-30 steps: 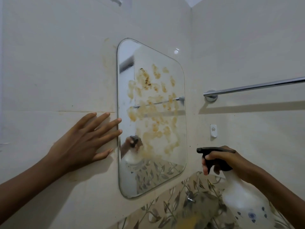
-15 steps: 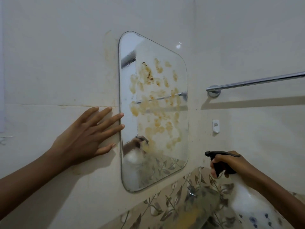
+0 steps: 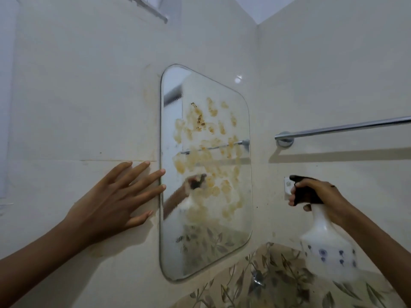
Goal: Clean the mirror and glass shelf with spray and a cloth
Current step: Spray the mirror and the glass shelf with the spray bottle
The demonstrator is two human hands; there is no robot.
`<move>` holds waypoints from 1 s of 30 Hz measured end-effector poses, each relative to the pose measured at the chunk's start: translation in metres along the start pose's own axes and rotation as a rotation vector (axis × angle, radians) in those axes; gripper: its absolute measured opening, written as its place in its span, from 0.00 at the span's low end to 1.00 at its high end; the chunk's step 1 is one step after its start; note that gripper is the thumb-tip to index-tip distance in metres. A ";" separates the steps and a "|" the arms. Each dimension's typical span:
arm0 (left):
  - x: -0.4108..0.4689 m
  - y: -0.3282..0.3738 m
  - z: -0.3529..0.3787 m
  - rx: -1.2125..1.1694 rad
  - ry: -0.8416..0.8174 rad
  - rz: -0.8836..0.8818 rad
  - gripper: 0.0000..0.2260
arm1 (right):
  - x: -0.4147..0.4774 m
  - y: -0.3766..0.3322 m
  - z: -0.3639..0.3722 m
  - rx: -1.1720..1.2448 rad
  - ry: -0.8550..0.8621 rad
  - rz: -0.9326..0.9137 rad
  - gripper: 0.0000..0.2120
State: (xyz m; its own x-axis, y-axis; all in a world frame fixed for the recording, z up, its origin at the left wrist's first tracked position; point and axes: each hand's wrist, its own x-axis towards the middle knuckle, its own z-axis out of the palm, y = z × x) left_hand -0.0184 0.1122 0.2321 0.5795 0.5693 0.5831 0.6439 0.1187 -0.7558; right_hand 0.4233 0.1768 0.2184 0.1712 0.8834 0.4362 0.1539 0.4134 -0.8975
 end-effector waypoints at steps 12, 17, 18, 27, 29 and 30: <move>0.001 0.000 0.002 -0.009 0.017 -0.001 0.26 | 0.023 -0.101 0.032 0.227 0.027 -0.192 0.04; 0.001 -0.001 0.004 -0.002 0.055 0.005 0.26 | 0.015 -0.128 0.053 0.474 0.035 -0.214 0.04; 0.001 -0.001 0.004 0.002 0.068 0.006 0.26 | 0.009 -0.131 0.055 0.455 0.003 -0.218 0.05; -0.003 0.000 -0.004 -0.041 0.192 0.081 0.21 | -0.071 -0.079 0.073 0.023 -0.600 -0.106 0.10; -0.007 0.003 -0.012 -0.159 0.240 0.070 0.18 | -0.087 -0.058 0.076 -0.011 -0.718 -0.030 0.11; -0.011 0.008 -0.017 -0.232 0.267 0.049 0.17 | -0.095 -0.048 0.079 -0.031 -0.769 -0.004 0.11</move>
State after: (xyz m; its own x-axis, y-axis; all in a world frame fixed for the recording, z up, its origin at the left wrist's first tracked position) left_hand -0.0115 0.0930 0.2248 0.7031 0.3334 0.6281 0.6904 -0.1086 -0.7152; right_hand 0.3229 0.0905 0.2153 -0.5522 0.7917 0.2612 0.1824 0.4205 -0.8888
